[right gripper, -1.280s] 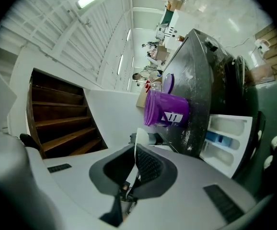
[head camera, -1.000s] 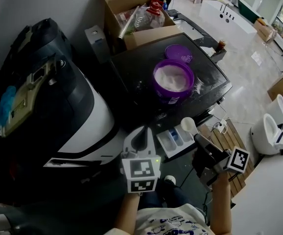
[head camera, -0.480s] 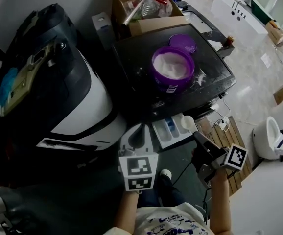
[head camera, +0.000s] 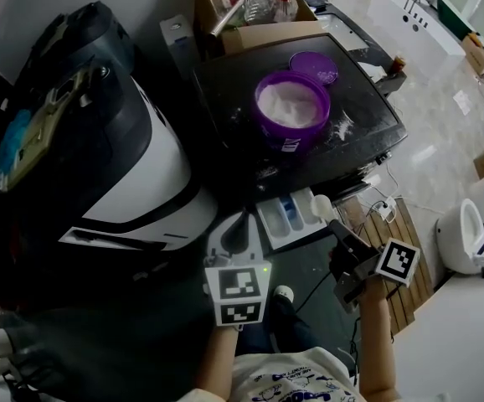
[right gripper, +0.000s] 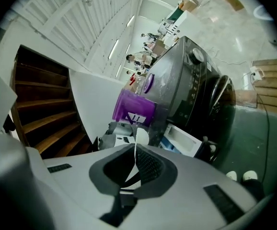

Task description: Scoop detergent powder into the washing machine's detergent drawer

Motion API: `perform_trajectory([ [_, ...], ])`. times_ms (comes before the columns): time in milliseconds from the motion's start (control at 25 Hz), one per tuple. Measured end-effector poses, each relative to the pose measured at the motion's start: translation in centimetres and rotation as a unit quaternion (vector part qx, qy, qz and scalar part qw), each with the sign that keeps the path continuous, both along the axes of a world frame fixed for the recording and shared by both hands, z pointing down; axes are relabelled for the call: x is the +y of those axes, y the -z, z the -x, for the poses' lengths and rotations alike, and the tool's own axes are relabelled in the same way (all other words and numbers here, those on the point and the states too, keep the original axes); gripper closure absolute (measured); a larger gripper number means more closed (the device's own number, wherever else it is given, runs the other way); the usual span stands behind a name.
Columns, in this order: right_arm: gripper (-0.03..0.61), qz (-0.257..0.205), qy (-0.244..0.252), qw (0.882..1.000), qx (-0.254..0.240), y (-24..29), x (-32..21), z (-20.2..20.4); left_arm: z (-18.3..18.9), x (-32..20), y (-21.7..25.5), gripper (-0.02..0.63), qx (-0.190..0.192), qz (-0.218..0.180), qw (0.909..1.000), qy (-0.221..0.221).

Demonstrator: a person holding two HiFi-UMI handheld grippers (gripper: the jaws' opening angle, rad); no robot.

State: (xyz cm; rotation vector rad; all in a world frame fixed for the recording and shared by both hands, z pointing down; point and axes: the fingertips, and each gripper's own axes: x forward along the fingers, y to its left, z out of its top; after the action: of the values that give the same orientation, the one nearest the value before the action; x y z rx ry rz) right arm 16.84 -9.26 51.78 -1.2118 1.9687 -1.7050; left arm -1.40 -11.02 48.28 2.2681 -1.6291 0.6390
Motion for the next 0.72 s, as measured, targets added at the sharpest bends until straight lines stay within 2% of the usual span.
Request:
perform_trajectory([
  [240,0.558,0.003,0.021,0.995,0.094,-1.9,-0.7,-0.2,-0.5,-0.2,-0.6,0.612,-0.003,0.005,1.0,-0.004],
  [440,0.558,-0.014,0.055,0.981,0.185,-3.1,-1.4,0.2,-0.3,-0.3,-0.8,0.612,-0.004,0.008,0.9999,-0.004],
  [560,0.558,-0.028,0.081,0.966,0.246,-3.8,-1.7,0.4,0.0,-0.4,-1.1,0.612,-0.005,0.01,0.9999,-0.002],
  [720,0.558,-0.054,0.127,0.93,0.342,-4.8,-2.2,0.6,0.4,-0.4,-1.4,0.612,-0.005,0.013,0.9999,0.001],
])
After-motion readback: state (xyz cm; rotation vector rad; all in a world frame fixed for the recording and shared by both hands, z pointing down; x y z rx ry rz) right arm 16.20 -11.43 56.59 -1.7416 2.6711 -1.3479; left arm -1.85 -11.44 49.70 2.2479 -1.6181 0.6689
